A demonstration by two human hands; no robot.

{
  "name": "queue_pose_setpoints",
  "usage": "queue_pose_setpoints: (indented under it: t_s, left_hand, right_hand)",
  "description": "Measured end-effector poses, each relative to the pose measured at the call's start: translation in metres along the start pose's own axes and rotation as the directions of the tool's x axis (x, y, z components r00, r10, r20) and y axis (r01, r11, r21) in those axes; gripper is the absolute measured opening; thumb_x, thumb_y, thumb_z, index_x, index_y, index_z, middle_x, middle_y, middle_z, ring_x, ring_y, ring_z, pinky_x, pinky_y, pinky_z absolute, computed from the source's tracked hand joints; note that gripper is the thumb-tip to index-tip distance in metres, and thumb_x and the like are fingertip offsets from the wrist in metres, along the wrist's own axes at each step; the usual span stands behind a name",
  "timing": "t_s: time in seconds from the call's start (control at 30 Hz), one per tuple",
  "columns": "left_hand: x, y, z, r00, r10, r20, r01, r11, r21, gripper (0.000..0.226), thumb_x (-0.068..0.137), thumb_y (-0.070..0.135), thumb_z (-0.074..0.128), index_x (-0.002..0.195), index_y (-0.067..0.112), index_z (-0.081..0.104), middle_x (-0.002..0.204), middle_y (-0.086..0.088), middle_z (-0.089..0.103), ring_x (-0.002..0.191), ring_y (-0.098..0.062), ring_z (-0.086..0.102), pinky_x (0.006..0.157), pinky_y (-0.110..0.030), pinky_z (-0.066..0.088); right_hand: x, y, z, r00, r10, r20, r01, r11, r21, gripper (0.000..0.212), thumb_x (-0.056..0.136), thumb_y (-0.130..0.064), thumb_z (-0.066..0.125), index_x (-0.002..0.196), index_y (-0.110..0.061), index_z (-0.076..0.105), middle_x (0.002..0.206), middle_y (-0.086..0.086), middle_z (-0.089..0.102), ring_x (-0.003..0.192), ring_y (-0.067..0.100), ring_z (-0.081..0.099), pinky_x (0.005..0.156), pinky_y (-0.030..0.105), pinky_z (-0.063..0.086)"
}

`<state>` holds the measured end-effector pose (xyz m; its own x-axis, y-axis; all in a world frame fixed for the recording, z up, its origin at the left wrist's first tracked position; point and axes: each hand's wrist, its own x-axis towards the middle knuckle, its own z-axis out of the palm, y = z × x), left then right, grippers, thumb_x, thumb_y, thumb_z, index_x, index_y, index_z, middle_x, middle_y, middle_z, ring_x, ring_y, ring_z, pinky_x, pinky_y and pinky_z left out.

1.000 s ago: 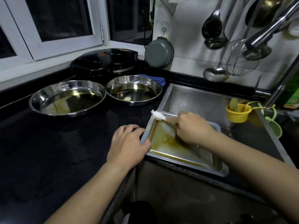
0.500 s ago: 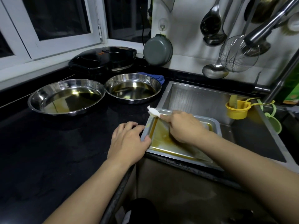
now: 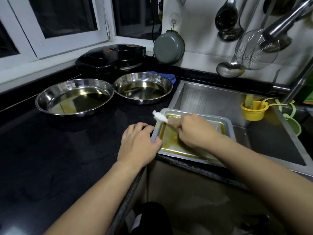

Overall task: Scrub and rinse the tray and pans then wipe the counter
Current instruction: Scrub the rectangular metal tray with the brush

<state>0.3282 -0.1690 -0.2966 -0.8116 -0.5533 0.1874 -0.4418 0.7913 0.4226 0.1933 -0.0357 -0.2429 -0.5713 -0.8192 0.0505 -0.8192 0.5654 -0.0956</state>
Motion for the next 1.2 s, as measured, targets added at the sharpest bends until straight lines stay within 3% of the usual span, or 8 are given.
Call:
queue_pose_setpoints:
  t_s: [0.3,0.4,0.57,0.67,0.77,0.9,1.07,1.2]
  left_hand:
    - [-0.001,0.001,-0.004,0.997,-0.042,-0.066,0.036,0.995,-0.091,0.047,0.088,0.047,0.060,0.127,0.023,0.054,0.123,0.005,0.058,0.124,-0.021,0.047,0.108,-0.038,0.037]
    - [-0.002,0.001,-0.007,0.998,-0.059,-0.037,0.052,0.985,-0.163,0.069,0.088,0.048,0.063,0.146,0.023,0.035,0.138,0.004,0.054,0.133,-0.020,0.041,0.116,-0.039,0.030]
    - [-0.007,-0.001,-0.019,0.974,0.138,0.177,-0.097,0.970,-0.221,0.104,0.085,0.071,0.063,0.162,0.037,0.002,0.166,0.011,0.022,0.152,-0.012,0.017,0.127,-0.040,0.012]
    - [-0.010,-0.001,-0.028,0.926,0.231,0.297,-0.154,0.953,-0.261,0.123,0.078,0.069,0.074,0.160,0.042,-0.014,0.162,0.029,0.002,0.145,0.008,-0.002,0.124,-0.031,0.001]
    - [-0.011,0.001,-0.028,0.947,0.187,0.261,-0.106,0.949,-0.297,0.132,0.074,0.063,0.081,0.158,0.043,-0.018,0.157,0.031,0.013,0.130,0.012,0.005,0.123,-0.029,0.006]
    - [-0.011,0.000,-0.026,0.957,0.199,0.210,-0.125,0.939,-0.322,0.137,0.068,0.062,0.085,0.156,0.046,-0.019,0.164,0.027,0.020,0.138,0.012,0.017,0.126,-0.032,0.011]
    - [-0.010,-0.003,-0.026,0.958,0.199,0.205,-0.106,0.913,-0.393,0.134,0.065,0.062,0.087,0.153,0.055,-0.014,0.160,0.029,0.031,0.130,0.019,0.020,0.126,-0.041,0.019]
    - [-0.008,-0.004,-0.027,0.963,0.182,0.200,-0.089,0.912,-0.399,0.138,0.062,0.061,0.090,0.151,0.058,-0.015,0.158,0.030,0.034,0.145,0.005,0.025,0.126,-0.043,0.020]
  right_hand:
    - [-0.016,0.000,-0.013,0.974,-0.196,0.116,0.193,0.981,0.037,0.049,0.099,-0.024,0.042,0.139,-0.049,0.053,0.091,-0.009,0.053,0.088,0.017,0.056,0.077,0.036,0.049]
    - [0.003,0.009,-0.020,0.990,-0.130,0.057,0.131,0.991,-0.009,0.047,0.099,-0.024,0.043,0.138,-0.047,0.055,0.081,-0.009,0.051,0.075,0.013,0.054,0.065,0.031,0.042]
    - [-0.005,0.009,-0.008,0.988,-0.140,0.062,0.139,0.990,0.020,0.049,0.101,-0.024,0.042,0.143,-0.047,0.049,0.098,-0.004,0.056,0.101,0.022,0.060,0.078,0.035,0.046]
    - [-0.005,0.015,-0.008,0.990,-0.127,0.054,0.126,0.992,0.031,0.048,0.102,-0.027,0.041,0.143,-0.051,0.046,0.108,-0.003,0.058,0.102,0.021,0.059,0.084,0.038,0.050]
    - [-0.010,0.014,-0.010,0.978,-0.194,0.078,0.192,0.981,0.036,0.048,0.099,-0.028,0.043,0.141,-0.050,0.049,0.097,-0.008,0.057,0.091,0.017,0.059,0.084,0.042,0.052]
    - [-0.031,0.010,-0.022,0.908,-0.348,0.234,0.320,0.936,0.149,0.042,0.098,-0.027,0.054,0.136,-0.046,0.058,0.081,-0.022,0.054,0.084,0.000,0.054,0.085,0.023,0.039]
    - [-0.007,0.016,-0.025,0.942,-0.296,0.156,0.283,0.954,0.098,0.043,0.098,-0.027,0.053,0.133,-0.051,0.057,0.089,-0.013,0.054,0.086,0.011,0.053,0.083,0.036,0.047]
    - [-0.036,0.011,-0.027,0.888,-0.402,0.222,0.380,0.915,0.137,0.043,0.098,-0.025,0.054,0.137,-0.045,0.057,0.080,-0.021,0.046,0.081,-0.006,0.049,0.078,0.014,0.036]
